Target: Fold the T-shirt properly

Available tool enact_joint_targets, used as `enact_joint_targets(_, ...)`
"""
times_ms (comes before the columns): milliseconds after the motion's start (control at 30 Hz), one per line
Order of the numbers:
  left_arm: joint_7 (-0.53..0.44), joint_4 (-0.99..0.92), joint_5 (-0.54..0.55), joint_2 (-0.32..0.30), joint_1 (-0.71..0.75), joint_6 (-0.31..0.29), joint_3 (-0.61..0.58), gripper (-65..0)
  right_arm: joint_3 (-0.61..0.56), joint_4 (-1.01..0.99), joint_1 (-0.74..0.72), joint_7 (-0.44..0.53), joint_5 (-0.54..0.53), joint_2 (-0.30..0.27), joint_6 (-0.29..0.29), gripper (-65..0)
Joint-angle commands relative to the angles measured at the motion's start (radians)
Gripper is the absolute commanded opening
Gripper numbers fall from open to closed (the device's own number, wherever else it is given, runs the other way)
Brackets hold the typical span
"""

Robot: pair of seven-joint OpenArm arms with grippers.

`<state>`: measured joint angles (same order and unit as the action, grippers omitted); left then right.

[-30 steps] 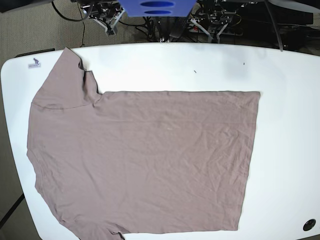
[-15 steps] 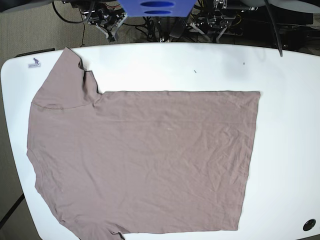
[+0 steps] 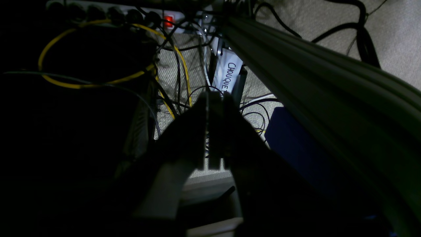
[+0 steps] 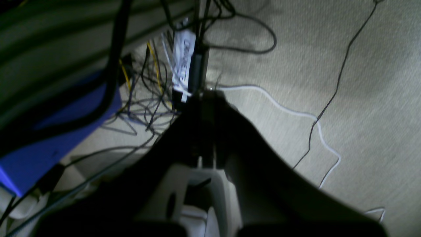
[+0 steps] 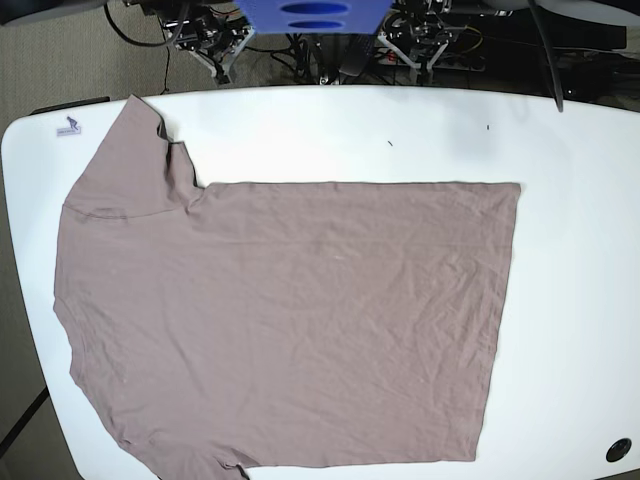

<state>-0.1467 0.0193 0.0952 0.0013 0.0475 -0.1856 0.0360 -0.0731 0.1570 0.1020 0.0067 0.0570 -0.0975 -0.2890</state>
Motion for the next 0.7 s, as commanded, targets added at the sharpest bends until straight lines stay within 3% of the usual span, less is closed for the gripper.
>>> enact_joint_targets(0, -0.008, 0.010, -0.003, 0.003, 0.007, -0.005, 0.001, -64.7, 0.003, 0.013, 0.007, 0.001, 0.005, -0.007, -0.012, -65.0)
enact_joint_targets(667, -0.026, 0.060, 0.003, -0.008, 0.041, -0.007, 0.003, -64.8, -0.004, 0.009, 0.010, 0.004, 0.002, -0.007, -0.009, -65.0)
